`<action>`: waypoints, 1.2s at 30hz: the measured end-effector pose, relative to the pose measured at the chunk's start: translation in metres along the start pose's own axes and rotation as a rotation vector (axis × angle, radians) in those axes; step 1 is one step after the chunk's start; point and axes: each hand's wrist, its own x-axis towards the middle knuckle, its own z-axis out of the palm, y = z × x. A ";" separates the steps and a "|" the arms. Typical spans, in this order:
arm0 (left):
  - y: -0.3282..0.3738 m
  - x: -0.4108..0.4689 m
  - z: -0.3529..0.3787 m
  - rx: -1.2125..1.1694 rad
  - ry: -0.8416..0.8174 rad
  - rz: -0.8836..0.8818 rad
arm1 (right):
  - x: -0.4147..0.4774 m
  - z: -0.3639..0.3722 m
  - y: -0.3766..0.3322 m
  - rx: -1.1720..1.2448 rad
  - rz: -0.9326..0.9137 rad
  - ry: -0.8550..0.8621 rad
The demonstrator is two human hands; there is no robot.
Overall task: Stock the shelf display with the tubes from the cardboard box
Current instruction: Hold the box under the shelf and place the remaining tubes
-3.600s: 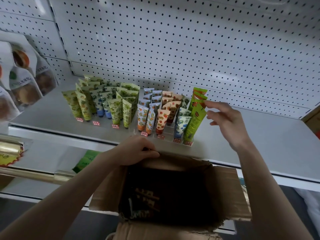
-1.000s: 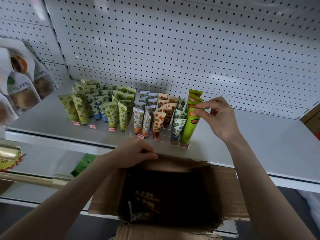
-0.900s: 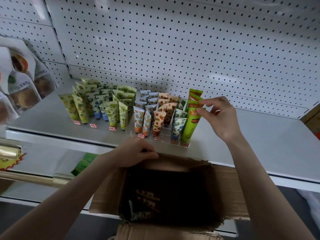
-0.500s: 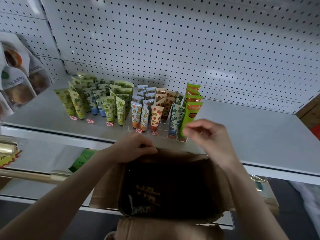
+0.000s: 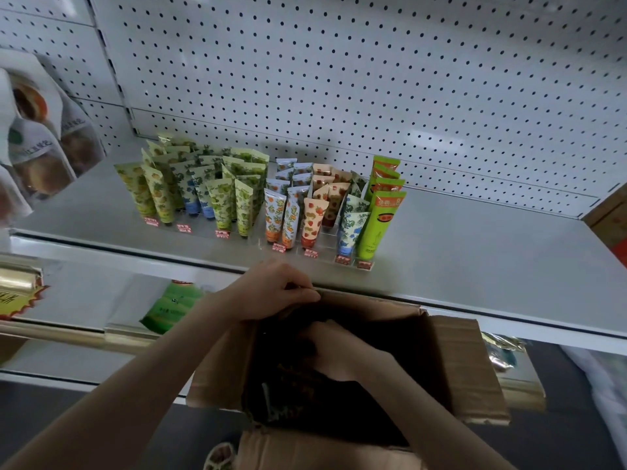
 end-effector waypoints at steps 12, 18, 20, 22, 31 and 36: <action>-0.011 -0.009 -0.007 0.026 0.000 -0.036 | 0.017 0.016 -0.021 -0.168 -0.016 -0.034; -0.027 -0.014 -0.017 0.035 0.018 -0.079 | -0.020 -0.045 -0.024 0.324 -0.014 0.085; -0.030 -0.015 -0.017 0.034 0.025 -0.085 | -0.033 -0.063 -0.023 0.510 0.017 0.178; -0.031 -0.016 -0.017 0.031 0.026 -0.090 | -0.043 -0.078 -0.022 0.689 0.014 0.255; -0.027 -0.014 -0.025 0.026 -0.005 -0.067 | -0.048 -0.111 -0.023 0.970 -0.051 0.575; -0.028 -0.015 -0.032 0.035 -0.022 -0.058 | -0.037 -0.114 -0.027 0.960 -0.039 0.804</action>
